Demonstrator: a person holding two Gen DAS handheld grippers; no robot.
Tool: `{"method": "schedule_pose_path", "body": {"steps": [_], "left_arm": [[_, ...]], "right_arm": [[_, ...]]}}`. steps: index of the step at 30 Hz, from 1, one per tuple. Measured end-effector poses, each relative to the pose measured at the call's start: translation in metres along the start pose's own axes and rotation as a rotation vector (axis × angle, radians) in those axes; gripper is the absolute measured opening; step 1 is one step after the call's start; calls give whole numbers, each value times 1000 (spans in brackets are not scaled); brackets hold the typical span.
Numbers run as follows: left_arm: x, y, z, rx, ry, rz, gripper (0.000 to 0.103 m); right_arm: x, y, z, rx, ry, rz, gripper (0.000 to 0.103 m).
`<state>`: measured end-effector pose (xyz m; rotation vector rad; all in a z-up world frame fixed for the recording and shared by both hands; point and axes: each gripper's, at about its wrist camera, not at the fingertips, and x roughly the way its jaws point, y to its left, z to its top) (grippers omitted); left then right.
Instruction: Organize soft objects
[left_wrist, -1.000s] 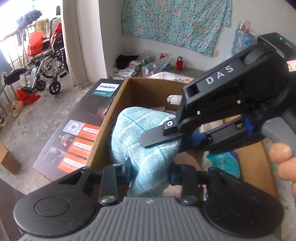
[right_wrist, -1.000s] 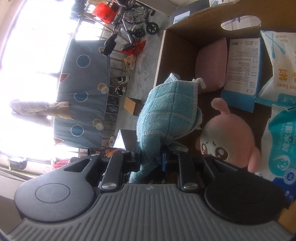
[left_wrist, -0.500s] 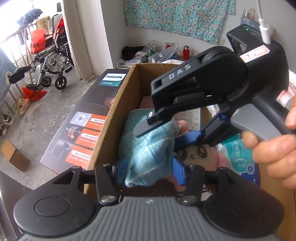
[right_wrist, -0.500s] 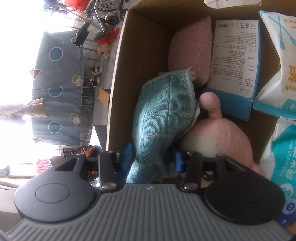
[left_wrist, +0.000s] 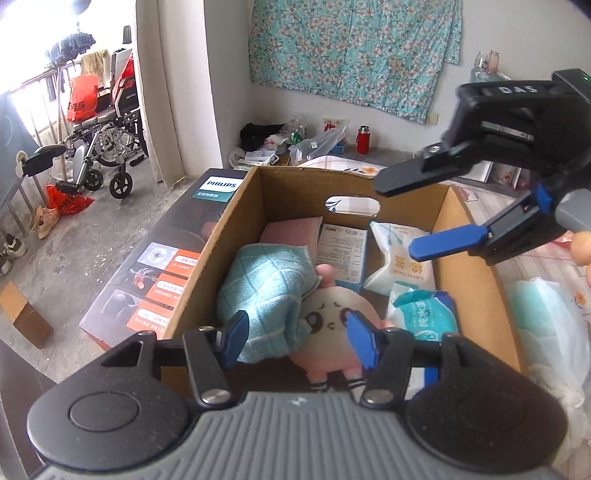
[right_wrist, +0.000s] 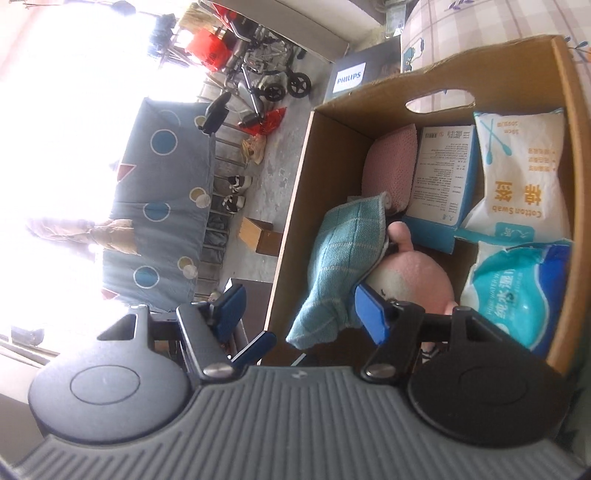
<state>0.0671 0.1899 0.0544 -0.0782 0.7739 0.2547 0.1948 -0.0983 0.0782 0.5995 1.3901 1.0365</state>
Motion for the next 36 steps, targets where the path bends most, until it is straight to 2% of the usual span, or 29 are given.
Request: {"method": "schedule_pose_path", "body": {"steps": [5,11,16,25,29,36], "left_arm": [[-25,-34,-8,17,-56,-87,65],[-43,-92,-14,54,-106,-245,67],[-40,-148,-21,111,-103,-360,67],[-24,-237,-35,203,-74,-500,66],[-20,-263,-46,230,-74,-526,66],[-18,-298,-72,326,-17,-579,65]], "right_arm": [[-99,-22,-24,-25,-96,-4,68],[-214,-68,-62,5,-266,-102,70],[-276,-114,-99,77,-362,-182,70],[-340,-180,-157,194,-460,-244,70],[-357,-205,-172,239,-488,-258,70],[-367,-229,-191,285,-486,-278,70]]}}
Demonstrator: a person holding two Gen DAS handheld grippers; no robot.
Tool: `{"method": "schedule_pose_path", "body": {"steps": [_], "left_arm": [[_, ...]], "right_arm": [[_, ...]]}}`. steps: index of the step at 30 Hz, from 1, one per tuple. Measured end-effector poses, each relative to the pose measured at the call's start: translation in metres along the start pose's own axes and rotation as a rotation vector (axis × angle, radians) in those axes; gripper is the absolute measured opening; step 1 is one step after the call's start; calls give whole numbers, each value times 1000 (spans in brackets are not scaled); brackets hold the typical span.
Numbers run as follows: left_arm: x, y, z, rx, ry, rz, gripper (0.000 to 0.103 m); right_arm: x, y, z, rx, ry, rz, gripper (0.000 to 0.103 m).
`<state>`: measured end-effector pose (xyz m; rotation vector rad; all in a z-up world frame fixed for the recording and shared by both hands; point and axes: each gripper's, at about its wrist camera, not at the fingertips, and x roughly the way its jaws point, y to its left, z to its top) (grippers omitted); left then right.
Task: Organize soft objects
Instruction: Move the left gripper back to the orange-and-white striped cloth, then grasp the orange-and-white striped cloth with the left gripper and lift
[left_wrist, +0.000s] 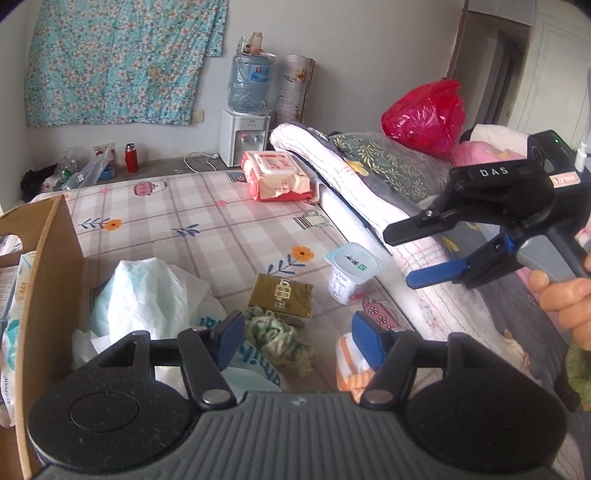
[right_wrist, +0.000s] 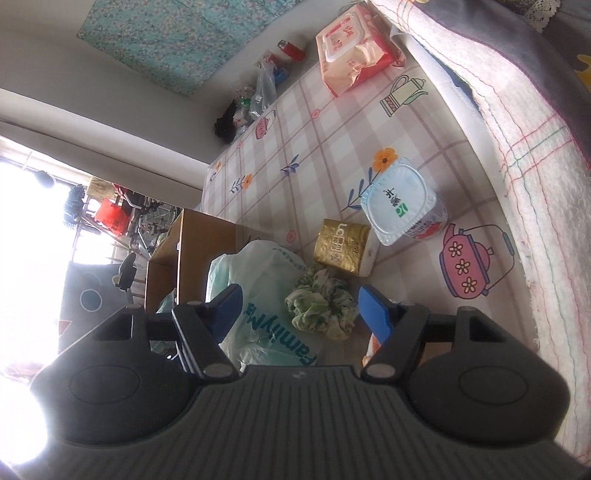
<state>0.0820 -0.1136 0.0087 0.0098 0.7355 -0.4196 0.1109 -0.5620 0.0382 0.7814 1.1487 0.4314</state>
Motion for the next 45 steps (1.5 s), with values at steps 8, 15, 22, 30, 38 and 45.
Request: {"method": "schedule_pose_path", "body": {"steps": [8,15,22,30,38,45], "left_arm": [[14,-33,-27,77,97,-86,63],[41,-44,-51,92,240,-96,57],[67,-48,-64,92,328,-87,57],[83,-49,-72,84,388,-51,50],[68,-56,-66,118,313,-59,46],[24,-55,-40,133,160,-58,46]], "right_arm": [[20,-29,-30,64,86,-6,70],[54,-62,-54,173,162,-24,62],[82,-79,-66,231,219,-20,52],[93,-81,-67,221,227,-6,39],[70,-83,-70,204,176,27,35],[33,-39,-64,99,87,66,35]]}}
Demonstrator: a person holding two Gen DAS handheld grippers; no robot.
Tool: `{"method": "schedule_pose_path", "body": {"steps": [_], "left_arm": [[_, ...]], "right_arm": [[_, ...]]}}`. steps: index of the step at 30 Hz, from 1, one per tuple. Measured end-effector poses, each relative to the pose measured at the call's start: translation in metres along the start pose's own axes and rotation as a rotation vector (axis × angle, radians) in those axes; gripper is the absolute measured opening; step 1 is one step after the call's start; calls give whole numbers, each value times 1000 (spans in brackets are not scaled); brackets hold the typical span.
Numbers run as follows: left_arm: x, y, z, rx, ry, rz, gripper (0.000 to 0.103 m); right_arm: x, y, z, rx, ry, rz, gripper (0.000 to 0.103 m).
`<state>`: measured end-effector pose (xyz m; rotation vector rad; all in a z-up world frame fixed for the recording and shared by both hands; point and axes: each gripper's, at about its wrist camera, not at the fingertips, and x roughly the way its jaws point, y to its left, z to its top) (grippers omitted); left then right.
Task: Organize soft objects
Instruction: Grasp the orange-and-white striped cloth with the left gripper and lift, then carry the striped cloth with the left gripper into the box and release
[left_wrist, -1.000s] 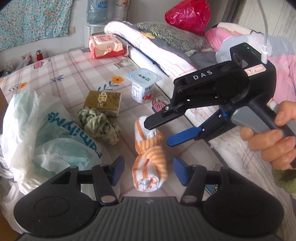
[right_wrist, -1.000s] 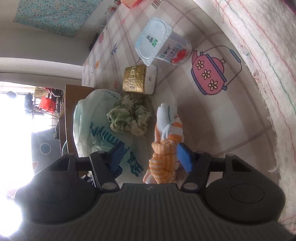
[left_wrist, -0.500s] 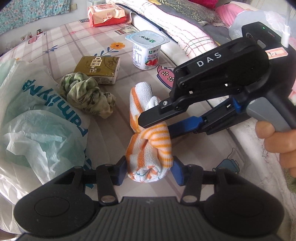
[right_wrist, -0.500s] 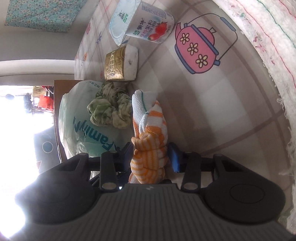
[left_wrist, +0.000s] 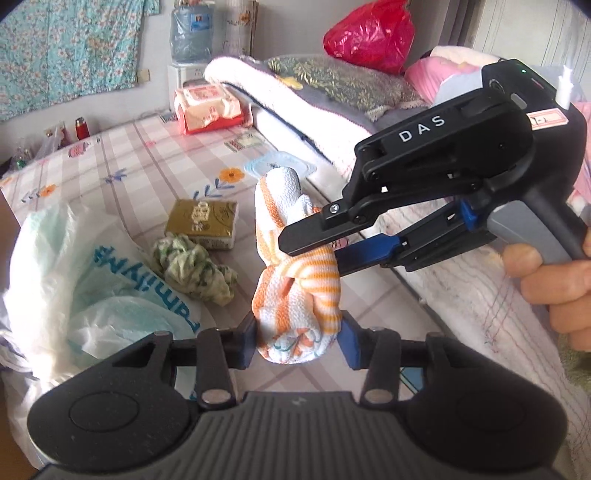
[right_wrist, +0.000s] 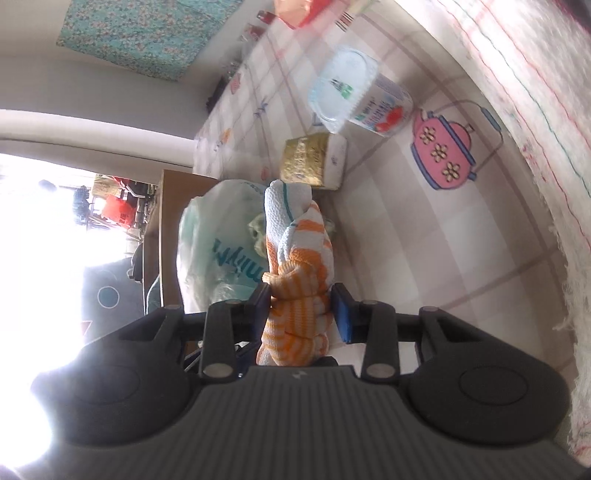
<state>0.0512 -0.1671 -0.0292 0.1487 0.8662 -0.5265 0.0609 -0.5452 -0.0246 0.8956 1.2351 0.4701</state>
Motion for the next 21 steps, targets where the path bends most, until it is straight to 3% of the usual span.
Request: {"method": "schedule_pose_path", "body": {"steps": [5,9,14,21], "left_arm": [[-47,25,15,-35,-129,62,46],[-86,59,20,-89,-210,153,46],[-138,114,9,-195,-268,306,46],[-192,201,-28,-405,-266,494,46]], "right_arm": [[-9,65,9,-142,-33,54,35],[10,127,16,-264,-6,105,35],[74,222,14,-421,103,184,35],[197,334,-12,-548,330,242,35]]}}
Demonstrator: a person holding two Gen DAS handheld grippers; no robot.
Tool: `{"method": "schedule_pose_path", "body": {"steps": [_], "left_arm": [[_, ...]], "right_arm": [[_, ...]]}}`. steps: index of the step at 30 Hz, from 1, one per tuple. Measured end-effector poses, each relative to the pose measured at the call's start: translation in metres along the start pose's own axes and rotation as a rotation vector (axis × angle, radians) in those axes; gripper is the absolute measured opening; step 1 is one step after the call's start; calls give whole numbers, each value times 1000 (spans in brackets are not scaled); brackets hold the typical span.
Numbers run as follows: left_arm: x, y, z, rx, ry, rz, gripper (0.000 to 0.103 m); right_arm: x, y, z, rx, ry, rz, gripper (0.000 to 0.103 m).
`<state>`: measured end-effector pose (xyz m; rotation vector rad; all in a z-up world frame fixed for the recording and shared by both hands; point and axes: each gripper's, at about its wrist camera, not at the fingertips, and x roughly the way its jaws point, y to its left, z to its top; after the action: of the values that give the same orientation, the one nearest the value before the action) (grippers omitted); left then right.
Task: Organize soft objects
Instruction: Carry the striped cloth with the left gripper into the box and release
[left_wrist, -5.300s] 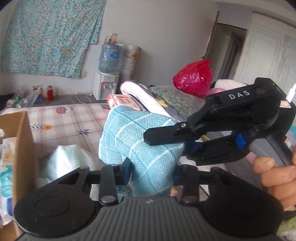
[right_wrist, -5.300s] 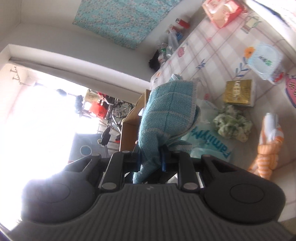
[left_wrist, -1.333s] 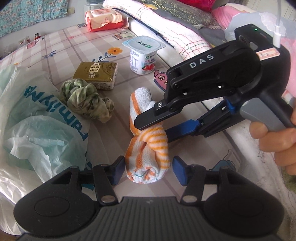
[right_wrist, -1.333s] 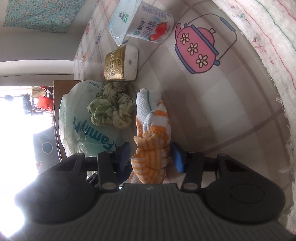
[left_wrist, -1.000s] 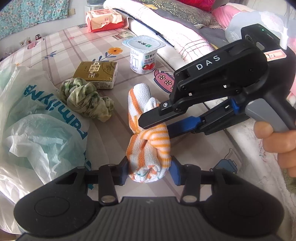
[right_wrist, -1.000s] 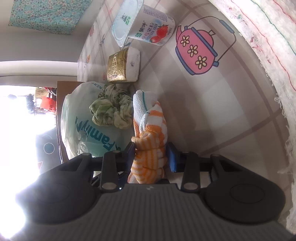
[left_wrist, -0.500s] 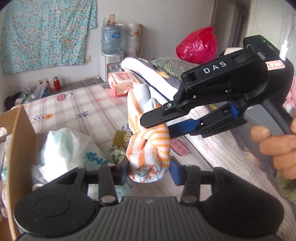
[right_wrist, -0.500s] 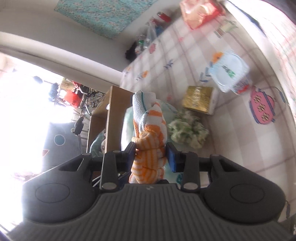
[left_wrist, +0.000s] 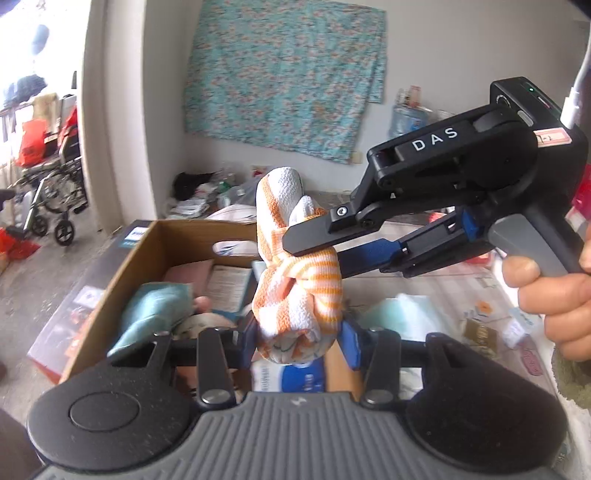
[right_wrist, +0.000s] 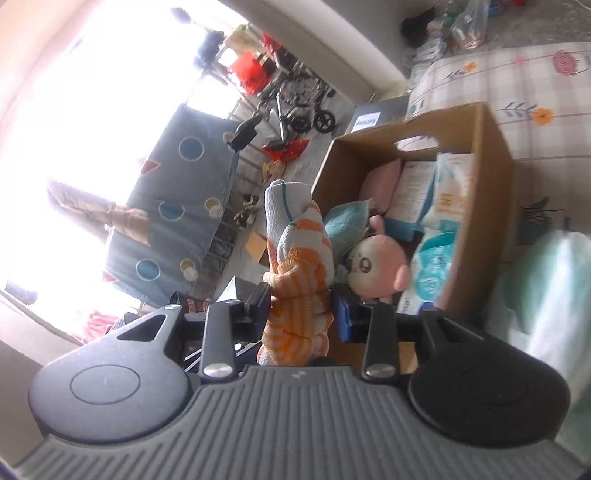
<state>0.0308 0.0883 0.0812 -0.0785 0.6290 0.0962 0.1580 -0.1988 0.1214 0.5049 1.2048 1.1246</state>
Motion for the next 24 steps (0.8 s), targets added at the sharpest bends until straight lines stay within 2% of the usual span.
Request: {"method": "schedule_pose_path", "body": {"steps": [5,10,14,19,24], "left_arm": [[11,63,2,-87,60,111,46],[22,97,-7,-113,153,187,47],[20,112,-24,-149,215,155,50],[7,119,-43,-187,251,129,51],[-8,127,-51,-211,221,121,56]], "right_arm": [[98,32,31,-21,141,12,34],[171,33,31,38,254,13,34],[205,13,23,104,338,-3,34],[235,-9,11,165,419,-24,34],[250,-13,-6,145,478,-79,33]]}}
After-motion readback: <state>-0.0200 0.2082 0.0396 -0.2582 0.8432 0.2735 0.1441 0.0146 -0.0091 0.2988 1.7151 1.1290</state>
